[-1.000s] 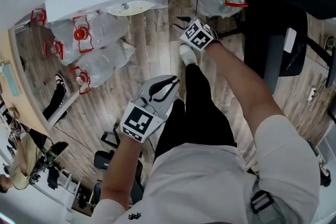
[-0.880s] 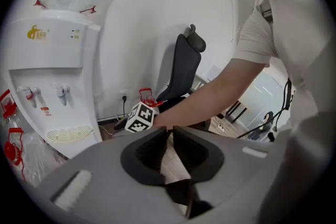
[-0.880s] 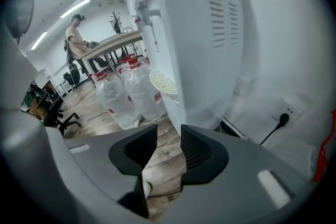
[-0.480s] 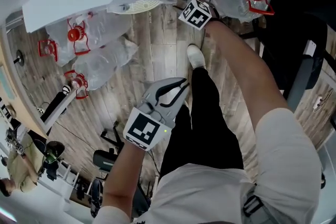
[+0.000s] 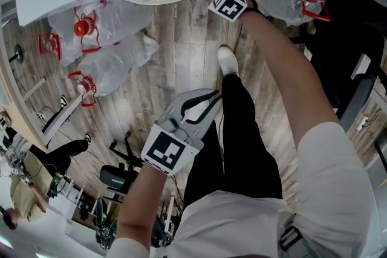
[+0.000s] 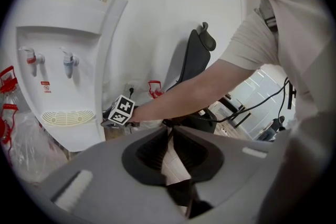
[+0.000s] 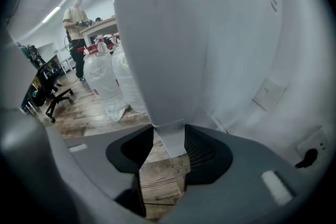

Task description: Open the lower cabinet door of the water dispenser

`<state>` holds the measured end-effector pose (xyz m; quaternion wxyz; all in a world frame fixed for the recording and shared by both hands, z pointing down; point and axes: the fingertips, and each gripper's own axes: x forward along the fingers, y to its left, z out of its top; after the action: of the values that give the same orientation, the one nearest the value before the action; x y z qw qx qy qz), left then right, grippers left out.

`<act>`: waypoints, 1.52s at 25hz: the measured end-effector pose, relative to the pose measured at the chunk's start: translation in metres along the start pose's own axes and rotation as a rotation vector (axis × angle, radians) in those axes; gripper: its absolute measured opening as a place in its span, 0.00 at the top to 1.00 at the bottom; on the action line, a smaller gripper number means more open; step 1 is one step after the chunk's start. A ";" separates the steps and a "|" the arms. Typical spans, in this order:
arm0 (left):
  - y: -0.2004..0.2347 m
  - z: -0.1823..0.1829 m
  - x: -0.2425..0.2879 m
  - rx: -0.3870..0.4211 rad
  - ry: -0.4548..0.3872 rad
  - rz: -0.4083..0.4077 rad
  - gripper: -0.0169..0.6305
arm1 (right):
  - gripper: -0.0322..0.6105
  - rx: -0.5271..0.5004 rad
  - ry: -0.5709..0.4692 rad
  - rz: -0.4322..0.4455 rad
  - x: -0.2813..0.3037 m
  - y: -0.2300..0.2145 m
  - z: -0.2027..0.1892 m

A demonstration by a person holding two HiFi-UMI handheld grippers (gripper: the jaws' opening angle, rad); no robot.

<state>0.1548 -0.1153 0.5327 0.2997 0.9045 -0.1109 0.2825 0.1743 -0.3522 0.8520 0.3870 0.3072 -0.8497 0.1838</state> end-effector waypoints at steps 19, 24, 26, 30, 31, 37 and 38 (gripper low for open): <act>0.001 -0.017 -0.038 -0.032 -0.087 0.047 0.87 | 0.70 0.060 0.034 -0.067 -0.010 0.023 -0.002; -0.005 -0.022 -0.048 -0.033 -0.109 0.054 0.87 | 0.70 0.085 0.048 -0.067 -0.010 0.046 -0.009; -0.006 -0.024 -0.054 -0.038 -0.119 0.061 0.87 | 0.70 0.094 0.057 -0.064 -0.008 0.055 -0.015; -0.009 -0.030 -0.066 -0.041 -0.139 0.077 0.87 | 0.70 0.103 0.068 -0.068 -0.009 0.067 -0.017; -0.009 -0.032 -0.070 -0.041 -0.145 0.082 0.87 | 0.70 0.099 0.071 -0.069 -0.010 0.071 -0.016; -0.011 -0.047 -0.096 -0.054 -0.172 0.117 0.87 | 0.70 0.092 0.096 -0.052 -0.012 0.105 -0.010; -0.012 -0.050 -0.100 -0.056 -0.177 0.124 0.87 | 0.70 0.090 0.100 -0.045 -0.011 0.113 -0.010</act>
<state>0.0550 -0.0727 0.5023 0.2960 0.9085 -0.2003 0.2164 0.1100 -0.2589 0.8416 0.4189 0.3339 -0.8131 0.2279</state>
